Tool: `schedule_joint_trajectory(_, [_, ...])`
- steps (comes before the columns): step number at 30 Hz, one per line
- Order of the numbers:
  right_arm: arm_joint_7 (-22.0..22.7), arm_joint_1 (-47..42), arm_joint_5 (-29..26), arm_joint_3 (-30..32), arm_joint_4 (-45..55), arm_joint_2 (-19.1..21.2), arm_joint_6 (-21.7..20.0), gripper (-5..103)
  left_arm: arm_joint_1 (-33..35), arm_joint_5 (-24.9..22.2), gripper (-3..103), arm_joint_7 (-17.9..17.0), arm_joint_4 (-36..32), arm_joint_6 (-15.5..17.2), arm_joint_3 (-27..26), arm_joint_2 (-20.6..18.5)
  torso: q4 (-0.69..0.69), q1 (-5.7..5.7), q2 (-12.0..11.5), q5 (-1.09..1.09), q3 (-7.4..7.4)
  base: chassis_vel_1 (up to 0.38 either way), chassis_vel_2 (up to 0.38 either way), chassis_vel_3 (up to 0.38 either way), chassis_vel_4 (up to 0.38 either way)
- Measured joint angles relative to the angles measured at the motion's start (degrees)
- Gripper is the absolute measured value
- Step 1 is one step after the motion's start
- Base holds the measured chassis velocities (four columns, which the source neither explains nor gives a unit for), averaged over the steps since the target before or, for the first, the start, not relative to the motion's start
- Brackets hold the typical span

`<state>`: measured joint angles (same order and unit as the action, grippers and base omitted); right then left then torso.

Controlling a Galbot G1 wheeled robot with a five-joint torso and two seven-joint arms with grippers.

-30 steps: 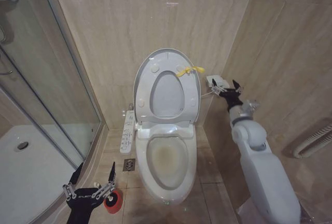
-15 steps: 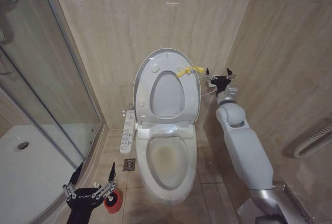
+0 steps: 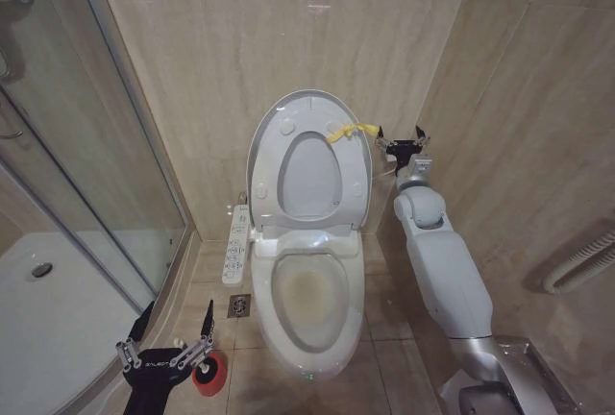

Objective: Open the toilet lid, clean the toilet bowl with a toilet brush, close the toilet lid, and flush.

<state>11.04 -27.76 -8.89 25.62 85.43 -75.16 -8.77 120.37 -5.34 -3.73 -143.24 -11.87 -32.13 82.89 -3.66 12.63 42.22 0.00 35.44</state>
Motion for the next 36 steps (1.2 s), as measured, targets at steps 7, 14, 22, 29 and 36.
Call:
schedule_joint_trajectory(7, [-0.78, -0.35, 0.29, 0.31, -0.40, -0.10, 1.73, 100, 0.00, 0.00, 100, 0.00, 0.00, 0.00, 0.00, 0.00, -0.01, 0.01, 0.00, 0.00, 0.00, -0.106, 0.105, 0.115, -0.109])
schedule_joint_trajectory(14, [-0.83, -0.36, 0.57, -1.27, -1.09, -0.34, 2.46, 100, 0.00, 0.00, 100, 0.00, 0.00, 0.00, 0.00, 0.00, 0.01, 0.06, -0.01, 0.01, 0.02, -0.092, 0.069, 0.089, -0.078])
schedule_joint_trajectory(22, [-0.65, -1.89, -0.68, -3.42, 1.50, 0.69, 1.76, 100, 0.00, 0.00, 100, 0.00, 0.00, 0.00, 0.00, 0.00, 0.01, -0.01, 0.00, 0.01, 0.00, 0.033, -0.013, -0.031, 0.019])
schedule_joint_trajectory(29, [-0.75, -7.84, -7.01, -2.52, 11.25, 6.44, -1.34, 100, 0.00, 0.00, 100, 0.00, 0.00, 0.00, 0.00, 0.00, 0.00, 0.01, 0.00, 0.00, 0.00, 0.000, 0.000, 0.000, 0.000])
schedule_joint_trajectory(36, [-1.65, -19.68, -11.40, 1.51, 22.39, 10.98, -1.39, 100, 0.00, 0.00, 100, 0.00, 0.00, 0.00, 0.00, 0.00, -0.02, 0.00, 0.00, 0.01, 0.00, 0.000, 0.000, 0.000, 0.000])
